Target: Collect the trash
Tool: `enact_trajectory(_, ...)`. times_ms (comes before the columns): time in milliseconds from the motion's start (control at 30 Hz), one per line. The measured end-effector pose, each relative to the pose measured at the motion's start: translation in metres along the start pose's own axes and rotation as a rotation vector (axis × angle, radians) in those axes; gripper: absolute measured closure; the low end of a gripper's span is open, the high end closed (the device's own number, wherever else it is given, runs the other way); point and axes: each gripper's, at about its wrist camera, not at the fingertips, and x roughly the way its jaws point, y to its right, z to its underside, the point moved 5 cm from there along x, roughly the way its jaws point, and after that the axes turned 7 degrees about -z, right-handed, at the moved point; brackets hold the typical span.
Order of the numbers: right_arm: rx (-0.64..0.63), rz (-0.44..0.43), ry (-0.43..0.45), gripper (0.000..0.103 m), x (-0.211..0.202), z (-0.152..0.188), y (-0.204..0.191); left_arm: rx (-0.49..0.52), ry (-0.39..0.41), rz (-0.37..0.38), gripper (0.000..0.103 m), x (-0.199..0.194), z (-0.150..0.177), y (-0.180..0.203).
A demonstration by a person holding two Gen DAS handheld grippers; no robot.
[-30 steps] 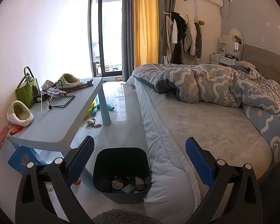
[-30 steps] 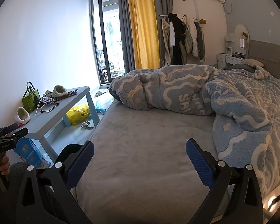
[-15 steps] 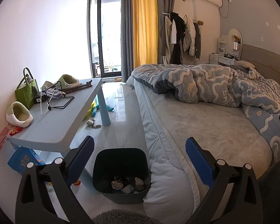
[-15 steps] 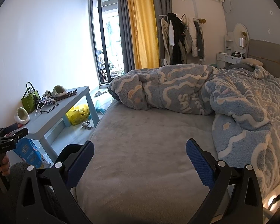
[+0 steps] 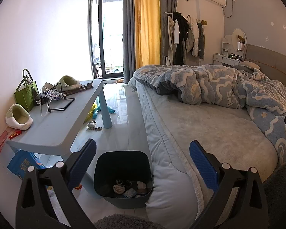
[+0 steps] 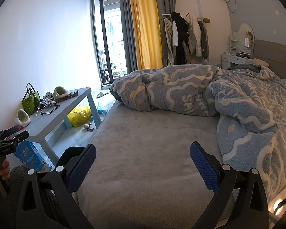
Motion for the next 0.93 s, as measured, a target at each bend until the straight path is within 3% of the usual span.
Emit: enact_trajectory(933,0.002,0.001,-0.002,0.003,-0.0014,0.0018,0.0012,-0.010,-0.009,0.002,0.003,0.0006,0.0034,0.0058)
